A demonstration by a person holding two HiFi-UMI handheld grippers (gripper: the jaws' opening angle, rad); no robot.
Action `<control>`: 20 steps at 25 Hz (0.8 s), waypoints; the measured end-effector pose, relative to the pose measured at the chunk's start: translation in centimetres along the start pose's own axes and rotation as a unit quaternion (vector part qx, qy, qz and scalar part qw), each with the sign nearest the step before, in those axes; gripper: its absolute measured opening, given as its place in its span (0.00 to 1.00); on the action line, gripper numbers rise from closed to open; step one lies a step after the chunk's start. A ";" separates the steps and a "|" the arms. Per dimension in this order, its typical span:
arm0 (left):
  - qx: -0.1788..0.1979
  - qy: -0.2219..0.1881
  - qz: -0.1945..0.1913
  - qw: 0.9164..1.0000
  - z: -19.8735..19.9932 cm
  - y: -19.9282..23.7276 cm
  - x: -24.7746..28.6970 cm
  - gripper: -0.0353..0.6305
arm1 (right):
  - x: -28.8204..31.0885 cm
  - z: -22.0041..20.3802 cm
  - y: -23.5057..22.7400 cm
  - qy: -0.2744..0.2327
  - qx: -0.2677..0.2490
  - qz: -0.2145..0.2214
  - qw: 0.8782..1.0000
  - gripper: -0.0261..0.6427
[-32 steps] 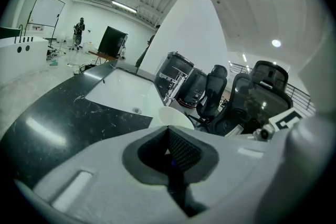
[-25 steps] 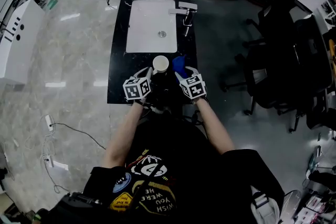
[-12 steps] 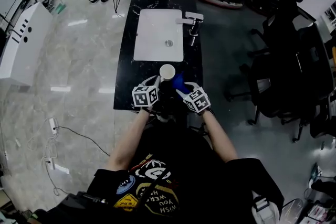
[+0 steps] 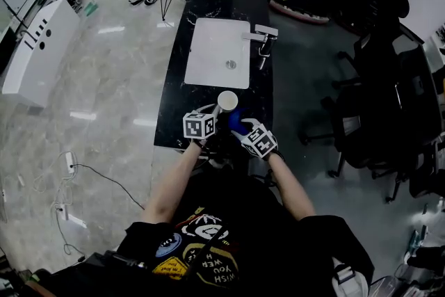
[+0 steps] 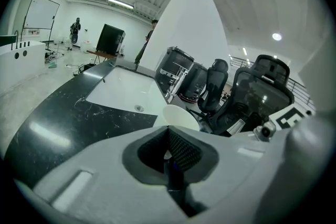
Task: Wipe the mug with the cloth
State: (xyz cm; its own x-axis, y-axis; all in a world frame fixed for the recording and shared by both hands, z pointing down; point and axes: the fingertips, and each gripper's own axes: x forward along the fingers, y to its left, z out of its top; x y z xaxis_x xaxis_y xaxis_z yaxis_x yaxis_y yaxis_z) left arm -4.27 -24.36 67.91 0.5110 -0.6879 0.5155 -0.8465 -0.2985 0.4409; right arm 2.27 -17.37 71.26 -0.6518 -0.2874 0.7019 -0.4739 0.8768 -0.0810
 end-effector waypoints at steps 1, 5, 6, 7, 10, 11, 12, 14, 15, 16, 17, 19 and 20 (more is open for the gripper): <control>0.004 -0.001 -0.001 1.000 0.0 -0.2 -0.2 0.06 | -0.3 -0.2 0.5 -0.007 -0.001 0.004 1.000 0.25; 0.017 -0.008 -0.002 1.000 0.3 -0.7 -0.7 0.06 | -2.6 1.2 -4.7 -0.059 0.071 -0.054 0.994 0.25; 0.016 -0.011 -0.001 1.000 0.5 -0.7 -0.7 0.06 | -3.1 1.8 -6.6 -0.065 0.084 -0.074 0.992 0.25; 0.014 -0.013 0.000 1.000 0.6 -0.7 -0.8 0.06 | -3.4 2.4 -8.1 -0.068 0.092 -0.090 0.989 0.24; 0.010 -0.014 0.003 1.000 0.9 -0.6 -0.8 0.06 | -2.5 3.6 -8.9 -0.056 0.088 -0.093 0.990 0.24; 0.011 -0.013 0.004 1.000 0.9 -0.6 -0.8 0.06 | -1.9 3.4 -7.9 -0.046 0.076 -0.081 0.993 0.24; 0.011 -0.013 0.004 1.000 0.8 -0.7 -0.7 0.06 | -1.4 2.9 -6.4 -0.034 0.062 -0.064 0.995 0.24; 0.010 -0.013 0.002 1.000 0.6 -0.9 -0.7 0.06 | -0.8 1.6 -2.7 -0.016 0.036 -0.025 0.999 0.24; 0.010 -0.013 0.002 1.000 0.6 -1.0 -0.7 0.06 | -0.7 1.0 -0.9 -0.010 0.024 -0.005 1.000 0.24; 0.010 -0.013 0.002 1.000 0.6 -1.0 -0.8 0.06 | -0.7 0.6 0.4 -0.008 0.013 0.009 1.000 0.24; 0.009 -0.013 0.002 1.000 0.6 -1.0 -0.8 0.06 | -0.7 0.4 1.0 -0.009 0.008 0.014 1.000 0.24; 0.009 -0.012 0.003 1.000 0.6 -1.1 -0.8 0.06 | -1.3 0.8 -0.3 -0.025 0.018 -0.002 1.000 0.24; 0.008 -0.013 0.002 1.000 0.6 -1.1 -0.7 0.06 | -1.8 1.5 -1.8 -0.037 0.028 -0.019 0.999 0.24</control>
State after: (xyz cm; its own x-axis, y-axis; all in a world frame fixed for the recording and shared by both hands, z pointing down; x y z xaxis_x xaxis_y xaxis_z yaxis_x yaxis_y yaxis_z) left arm -3.78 -23.89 66.61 0.5038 -0.7054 0.4986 -0.8511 -0.3066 0.4262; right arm 3.41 -19.00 69.14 -0.6735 -0.3489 0.6516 -0.5303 0.8422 -0.0972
